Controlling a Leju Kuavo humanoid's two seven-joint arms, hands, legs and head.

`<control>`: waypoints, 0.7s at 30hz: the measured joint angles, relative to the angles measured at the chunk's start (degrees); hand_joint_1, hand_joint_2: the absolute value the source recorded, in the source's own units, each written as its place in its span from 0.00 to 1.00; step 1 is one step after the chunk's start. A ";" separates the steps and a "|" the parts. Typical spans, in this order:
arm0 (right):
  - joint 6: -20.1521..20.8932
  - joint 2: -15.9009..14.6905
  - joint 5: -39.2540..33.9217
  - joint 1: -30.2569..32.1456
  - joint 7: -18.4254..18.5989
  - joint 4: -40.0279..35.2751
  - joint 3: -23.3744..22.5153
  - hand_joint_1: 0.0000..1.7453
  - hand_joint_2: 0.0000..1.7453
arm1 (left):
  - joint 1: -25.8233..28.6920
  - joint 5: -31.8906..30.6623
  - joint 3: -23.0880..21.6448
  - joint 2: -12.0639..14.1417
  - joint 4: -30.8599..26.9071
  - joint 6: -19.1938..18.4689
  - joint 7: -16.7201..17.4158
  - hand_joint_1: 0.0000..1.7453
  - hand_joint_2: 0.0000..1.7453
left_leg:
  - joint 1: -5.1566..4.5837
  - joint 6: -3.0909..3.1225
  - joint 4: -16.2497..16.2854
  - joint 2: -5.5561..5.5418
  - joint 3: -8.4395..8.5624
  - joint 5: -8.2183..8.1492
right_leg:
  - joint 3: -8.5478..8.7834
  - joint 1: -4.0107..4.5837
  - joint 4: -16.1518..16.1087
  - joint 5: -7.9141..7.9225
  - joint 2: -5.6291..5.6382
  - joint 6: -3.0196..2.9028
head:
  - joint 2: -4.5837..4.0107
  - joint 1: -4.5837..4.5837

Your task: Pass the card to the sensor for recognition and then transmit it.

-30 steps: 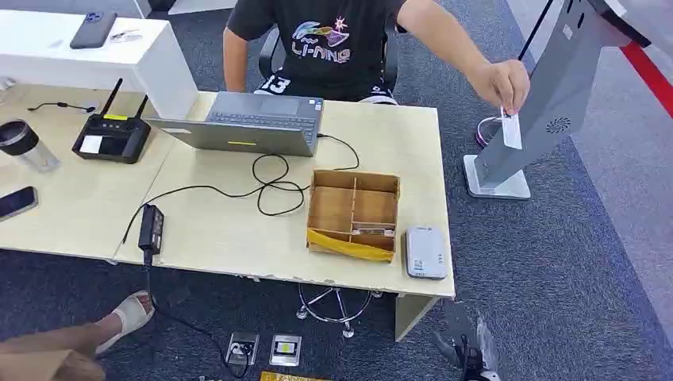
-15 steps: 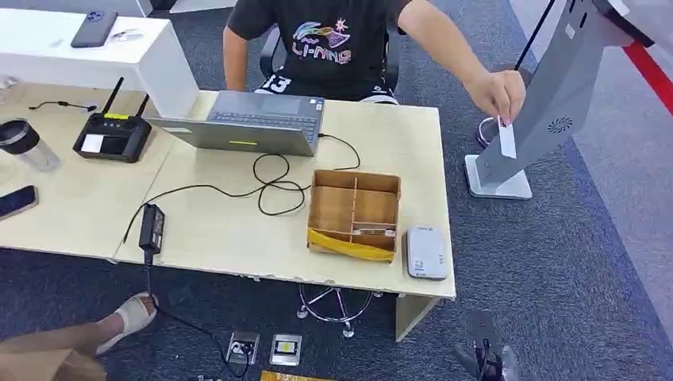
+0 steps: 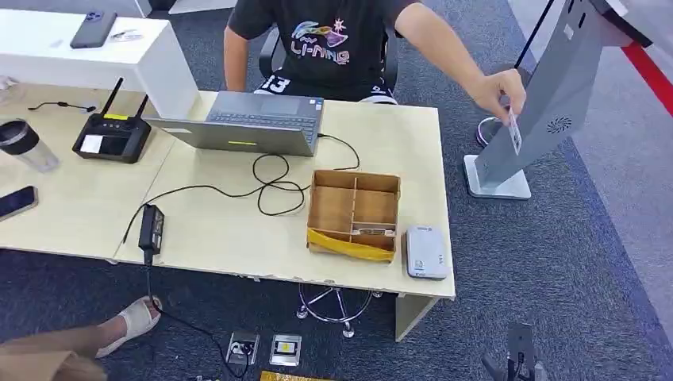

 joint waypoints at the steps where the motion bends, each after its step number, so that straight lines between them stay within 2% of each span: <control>1: -0.02 0.00 0.29 -0.03 -1.09 -0.29 -1.14 0.00 1.00 | 0.00 0.00 0.00 0.02 0.00 0.00 0.00 0.00 1.00 | 0.00 0.00 0.00 0.00 0.00 0.00 | 0.00 0.00 0.00 0.00 0.00 0.00 | 0.00 0.00; 5: -0.02 -0.02 1.80 -0.64 -5.46 -2.04 -6.51 0.00 1.00 | 0.00 -0.02 0.00 0.18 0.00 0.00 0.00 0.00 1.00 | 0.00 0.00 0.00 0.00 -0.01 0.00 | 0.01 0.00 0.00 0.00 0.00 0.00 | 0.00 0.02; 9: -0.02 0.04 6.06 0.10 -4.78 -7.38 -11.48 0.00 1.00 | 0.01 0.41 0.00 0.66 0.00 -0.11 0.17 0.00 1.00 | 0.00 0.00 0.00 -0.03 -0.01 0.01 | 0.03 0.00 0.00 0.00 -0.02 0.00 | 0.00 0.00; 11: -0.02 0.11 8.52 1.64 -2.92 -14.17 -14.11 0.00 1.00 | 0.01 0.77 -0.02 0.92 0.00 -0.31 0.18 0.00 1.00 | 0.00 0.00 0.01 -0.06 -0.01 0.01 | 0.04 0.00 0.00 0.00 -0.05 0.00 | 0.00 0.02; 15: -0.02 0.39 11.70 4.61 -1.54 -26.51 -16.83 0.00 1.00 | 0.06 1.18 -0.04 1.40 0.00 -0.79 0.17 0.00 1.00 | 0.00 0.00 0.00 -0.08 -0.01 0.01 | 0.03 0.00 0.00 0.00 -0.04 0.00 | 0.00 0.02; 18: -0.04 0.87 16.69 7.22 0.42 -37.23 -17.33 0.00 1.00 | 0.08 1.59 -0.07 1.75 0.00 -1.09 0.17 0.00 1.00 | 0.00 0.00 0.00 -0.08 -0.02 0.01 | 0.03 0.01 0.01 0.00 -0.03 0.00 | 0.00 0.00; 21: -0.04 1.62 20.31 8.49 0.86 -45.15 -17.35 0.00 1.00 | 0.05 1.99 -0.07 1.99 0.00 -1.46 0.17 0.00 1.00 | 0.01 0.00 0.00 -0.07 0.01 0.01 | 0.05 0.01 0.01 0.00 -0.04 0.00 | 0.00 0.00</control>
